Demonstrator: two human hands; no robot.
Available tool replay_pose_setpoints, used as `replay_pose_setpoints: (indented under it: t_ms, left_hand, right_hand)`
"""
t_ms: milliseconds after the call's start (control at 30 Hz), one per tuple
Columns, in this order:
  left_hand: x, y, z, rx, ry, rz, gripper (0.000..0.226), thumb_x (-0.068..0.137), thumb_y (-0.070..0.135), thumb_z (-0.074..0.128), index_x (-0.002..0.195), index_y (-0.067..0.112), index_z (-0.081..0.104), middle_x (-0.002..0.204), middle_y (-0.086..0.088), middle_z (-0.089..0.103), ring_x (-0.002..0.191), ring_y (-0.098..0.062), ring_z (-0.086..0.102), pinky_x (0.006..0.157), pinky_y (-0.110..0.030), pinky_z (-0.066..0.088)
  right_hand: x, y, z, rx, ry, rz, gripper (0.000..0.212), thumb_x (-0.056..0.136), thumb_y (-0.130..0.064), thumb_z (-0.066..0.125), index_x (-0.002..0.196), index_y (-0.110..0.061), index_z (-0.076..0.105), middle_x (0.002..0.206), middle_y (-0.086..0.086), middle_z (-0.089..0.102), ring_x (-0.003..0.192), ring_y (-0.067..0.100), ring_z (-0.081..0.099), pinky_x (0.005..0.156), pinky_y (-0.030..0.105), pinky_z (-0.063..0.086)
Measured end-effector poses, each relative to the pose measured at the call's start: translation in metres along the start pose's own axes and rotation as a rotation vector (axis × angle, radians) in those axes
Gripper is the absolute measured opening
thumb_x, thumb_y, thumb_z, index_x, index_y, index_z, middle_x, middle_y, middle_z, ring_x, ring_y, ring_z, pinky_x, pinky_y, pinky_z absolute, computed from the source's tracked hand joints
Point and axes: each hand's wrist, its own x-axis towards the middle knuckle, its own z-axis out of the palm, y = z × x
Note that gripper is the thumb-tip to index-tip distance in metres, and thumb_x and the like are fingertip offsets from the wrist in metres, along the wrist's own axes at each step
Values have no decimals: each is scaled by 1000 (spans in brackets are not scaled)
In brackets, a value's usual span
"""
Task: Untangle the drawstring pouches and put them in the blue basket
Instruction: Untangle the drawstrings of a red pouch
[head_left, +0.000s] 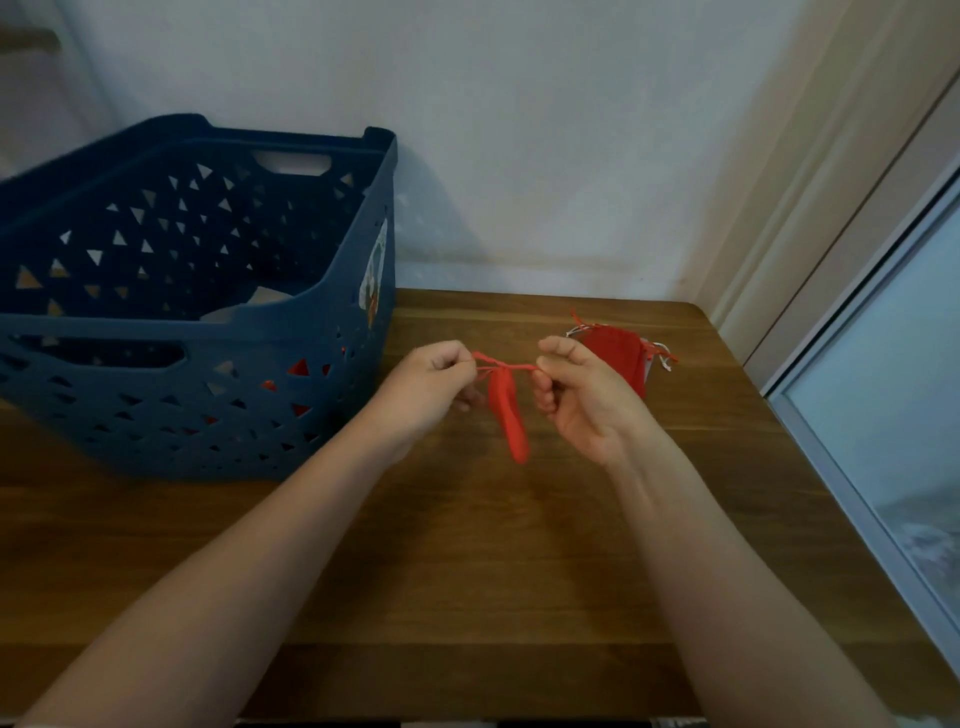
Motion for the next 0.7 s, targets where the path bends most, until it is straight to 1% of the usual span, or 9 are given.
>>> replay_pose_setpoints:
  t_ms: [100,167,300,400,500,567,633,667,700]
  left_hand:
    - [-1,2,2,-117,36,64,24,96,18,45,74,17,53,83,-4,64,83,-18,61,77,-29,49]
    - [-4,8,3,-182,26,159,26,98,20,42,74,18,52,83,-1,62,82,-14,60,82,-31,49]
    - [-8,28,0,-112,15,325,20,98,21,45,82,19,58,80,3,63,73,-5,60,74,-25,50]
    - [-14,46,-15,73,175,562,17,95,24,48,90,15,62,82,7,64,76,-4,61,71,-21,51]
    - [-27,70,-40,144,388,793,13,91,22,47,94,17,59,88,14,58,82,-1,58,74,-14,45]
    - [-34,84,-56,233,428,818,13,91,19,47,92,16,60,83,12,57,77,-4,58,70,-15,46]
    - [-35,91,-64,479,426,795,16,90,20,46,87,14,61,75,7,54,69,-11,53,65,-25,47]
    - [-34,91,-67,604,439,792,16,89,20,46,82,14,59,73,4,52,69,-14,50,65,-31,45]
    - [-33,90,-68,693,474,800,15,88,19,46,77,13,55,72,3,49,70,-17,47,66,-35,42]
  right_hand:
    - [-4,-2,-5,-152,-117,-65,28,93,2,44,110,-17,57,57,-1,52,52,9,45,50,18,37]
    - [-3,-7,-5,-289,-191,-117,33,93,1,46,118,-18,54,58,-2,56,53,9,46,53,20,36]
    - [-1,-17,9,-442,-194,-253,21,92,-2,49,96,-18,62,57,-6,58,52,8,48,52,19,36]
    - [0,-27,28,-467,-127,-333,19,91,0,51,83,-15,59,56,-6,58,51,6,49,53,18,39]
    - [4,-42,57,-445,-90,-427,17,92,-3,51,83,-16,57,66,-3,61,58,6,56,60,22,44]
    - [8,-52,84,-499,-128,-539,11,91,-4,52,88,-13,57,76,-1,61,70,9,58,66,25,48]
    - [14,-57,111,-578,-176,-640,16,90,3,50,87,-12,56,79,-1,58,78,11,57,72,28,50]
    - [18,-58,124,-628,-191,-680,24,89,6,48,81,-15,55,77,-4,56,78,6,57,73,26,50]
    - [21,-56,132,-694,-194,-721,32,89,7,47,75,-21,52,74,-8,53,74,-3,55,70,17,49]
